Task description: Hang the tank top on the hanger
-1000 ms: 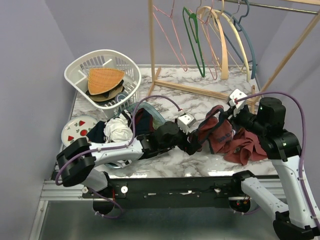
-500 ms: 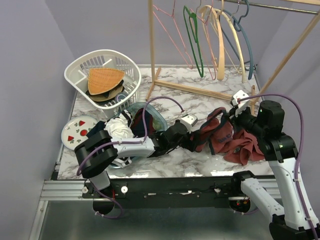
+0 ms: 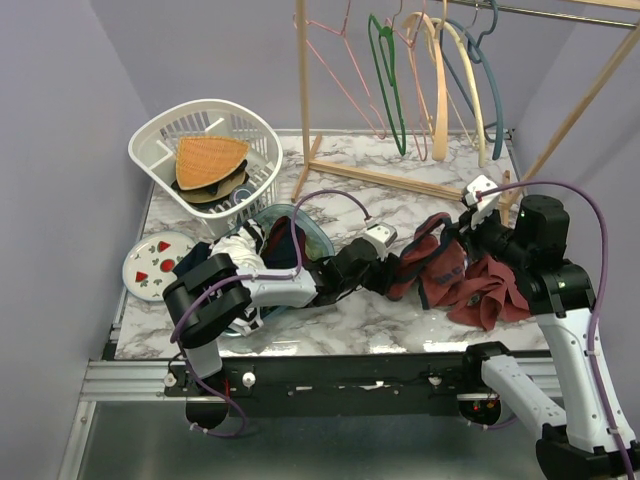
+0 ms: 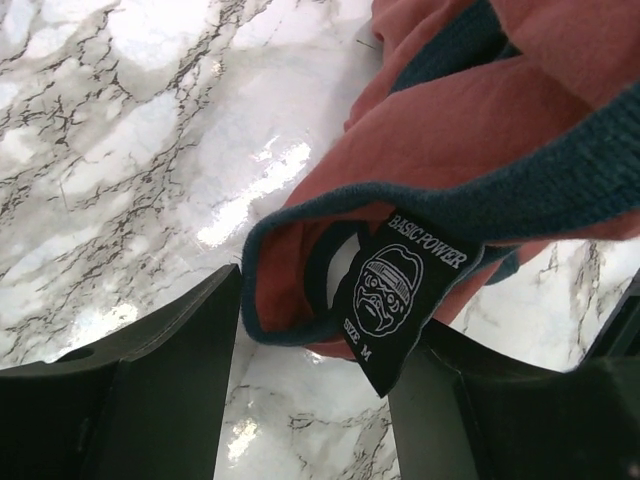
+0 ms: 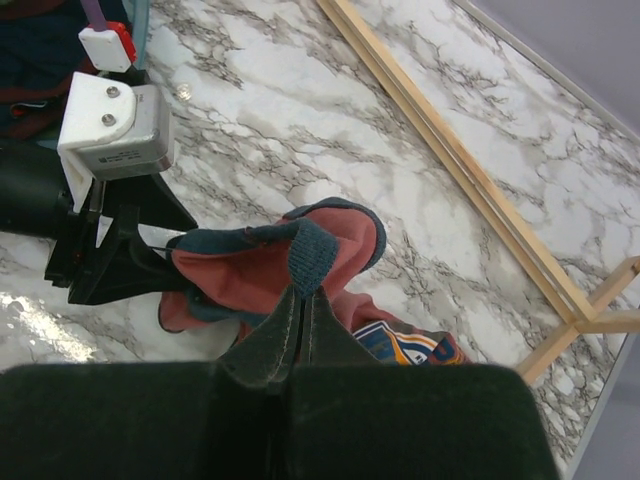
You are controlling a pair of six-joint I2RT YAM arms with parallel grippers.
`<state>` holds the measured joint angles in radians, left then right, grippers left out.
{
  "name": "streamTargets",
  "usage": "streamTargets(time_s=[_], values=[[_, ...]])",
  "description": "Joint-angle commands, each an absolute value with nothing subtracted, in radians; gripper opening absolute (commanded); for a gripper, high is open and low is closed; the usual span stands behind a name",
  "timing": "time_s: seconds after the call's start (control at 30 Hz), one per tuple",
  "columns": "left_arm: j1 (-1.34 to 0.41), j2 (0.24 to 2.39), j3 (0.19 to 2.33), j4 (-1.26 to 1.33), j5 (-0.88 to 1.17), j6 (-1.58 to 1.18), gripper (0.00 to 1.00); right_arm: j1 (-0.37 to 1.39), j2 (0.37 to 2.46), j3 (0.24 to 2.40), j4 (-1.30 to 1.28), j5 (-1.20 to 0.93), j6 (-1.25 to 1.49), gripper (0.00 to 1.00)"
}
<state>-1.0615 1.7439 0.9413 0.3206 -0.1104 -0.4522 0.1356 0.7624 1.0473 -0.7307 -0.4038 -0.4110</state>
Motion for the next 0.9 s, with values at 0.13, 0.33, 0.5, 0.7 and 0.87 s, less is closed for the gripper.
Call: streamTargets(time_s=[0.13,0.33,0.5,0.7,0.87], values=[[-1.026,1.712,0.897,0.382,-0.054,-0.448,0.63,0.127,0.795,1.124,-0.788,-0.471,-0.420,0.01],[-1.019,1.698,0.867,0.468,0.052,-0.449,0.64,0.127,0.796,1.120,-0.802,-0.485,-0.428,0.01],[-0.988,1.677,0.828,0.521,0.098,-0.466,0.65,0.127,0.802,1.124,-0.824,-0.514,-0.436,0.01],[-0.946,1.669,0.802,0.575,0.158,-0.509,0.68,0.129,0.810,1.129,-0.834,-0.540,-0.442,0.01],[-0.946,1.718,0.819,0.581,0.179,-0.520,0.66,0.127,0.818,1.138,-0.841,-0.548,-0.443,0.01]])
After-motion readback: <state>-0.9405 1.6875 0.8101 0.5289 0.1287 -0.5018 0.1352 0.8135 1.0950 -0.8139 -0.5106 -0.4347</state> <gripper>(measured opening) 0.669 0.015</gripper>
